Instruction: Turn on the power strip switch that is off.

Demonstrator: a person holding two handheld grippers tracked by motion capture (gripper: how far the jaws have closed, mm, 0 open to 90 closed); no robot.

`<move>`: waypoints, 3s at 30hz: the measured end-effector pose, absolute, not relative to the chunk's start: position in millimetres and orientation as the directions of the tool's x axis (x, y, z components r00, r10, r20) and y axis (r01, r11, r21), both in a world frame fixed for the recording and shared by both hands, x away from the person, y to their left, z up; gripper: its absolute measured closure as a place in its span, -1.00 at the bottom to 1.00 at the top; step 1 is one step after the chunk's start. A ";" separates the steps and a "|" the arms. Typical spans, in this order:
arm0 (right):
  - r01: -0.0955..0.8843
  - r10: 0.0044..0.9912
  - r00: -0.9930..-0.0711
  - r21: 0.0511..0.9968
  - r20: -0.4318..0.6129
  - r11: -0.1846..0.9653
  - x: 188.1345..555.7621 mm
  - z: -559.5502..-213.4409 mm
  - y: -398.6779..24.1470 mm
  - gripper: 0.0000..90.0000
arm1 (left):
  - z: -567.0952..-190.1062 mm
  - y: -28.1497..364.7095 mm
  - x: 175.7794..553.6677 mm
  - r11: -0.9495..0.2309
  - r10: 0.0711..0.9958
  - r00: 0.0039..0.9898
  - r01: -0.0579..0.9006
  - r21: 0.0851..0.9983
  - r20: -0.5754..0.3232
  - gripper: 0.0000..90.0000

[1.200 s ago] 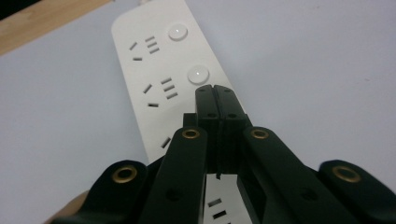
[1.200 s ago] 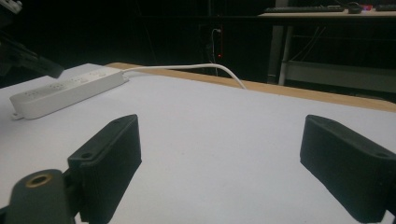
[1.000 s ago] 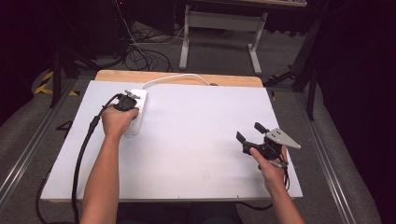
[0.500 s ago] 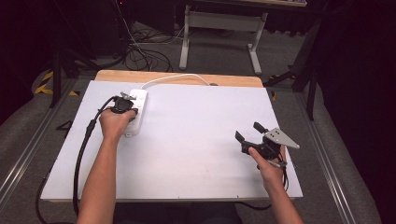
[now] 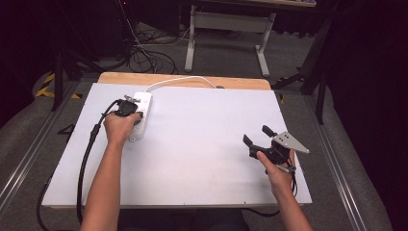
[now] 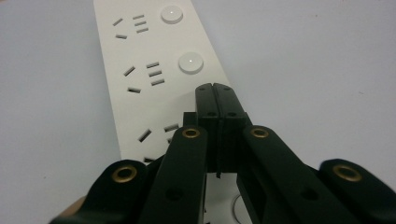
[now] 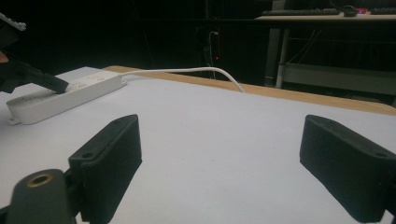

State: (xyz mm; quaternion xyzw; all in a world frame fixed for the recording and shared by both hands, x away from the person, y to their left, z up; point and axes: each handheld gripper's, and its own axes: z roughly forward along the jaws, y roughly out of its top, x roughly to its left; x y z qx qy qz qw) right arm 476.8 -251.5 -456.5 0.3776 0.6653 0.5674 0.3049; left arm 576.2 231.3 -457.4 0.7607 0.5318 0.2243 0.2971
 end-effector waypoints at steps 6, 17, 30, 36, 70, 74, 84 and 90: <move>0.160 0.851 -0.525 0.984 0.021 0.075 476.1 -456.5 -252.6 -0.72 | -455.7 230.8 578.1 -0.259 0.943 0.332 0.687 0.679 0.024 1.00; 0.163 0.852 -0.523 0.983 0.015 0.082 473.7 -457.6 -252.6 -0.71 | -454.9 231.9 578.8 -0.255 0.943 0.332 0.691 0.676 0.016 1.00; 0.166 0.852 -0.523 0.983 0.018 0.081 476.3 -459.1 -250.5 -0.71 | -458.7 235.8 576.0 -0.208 0.948 0.317 0.654 0.727 -0.014 1.00; 0.165 0.855 -0.519 0.984 0.026 0.070 476.9 -458.3 -252.1 -0.71 | -461.2 242.5 568.8 -0.188 0.952 0.305 0.624 0.759 -0.015 1.00; 0.168 0.849 -0.529 0.980 -0.004 0.109 476.6 -458.8 -236.8 -0.71 | -426.6 316.2 412.4 0.052 0.974 0.212 0.148 0.988 -0.082 1.00; 0.165 0.846 -0.532 0.980 -0.009 0.114 474.5 -458.5 -234.8 -0.71 | -421.3 322.1 398.7 0.043 0.980 0.190 0.091 0.995 -0.059 1.00; 0.159 0.843 -0.538 0.981 -0.012 0.115 472.4 -458.0 -234.7 -0.70 | -422.0 322.9 390.6 0.015 0.980 0.196 0.068 0.998 -0.028 1.00; 0.161 0.844 -0.536 0.980 -0.009 0.113 472.0 -458.0 -235.4 -0.70 | -424.0 324.1 390.8 0.015 0.982 0.187 0.064 0.998 -0.027 0.94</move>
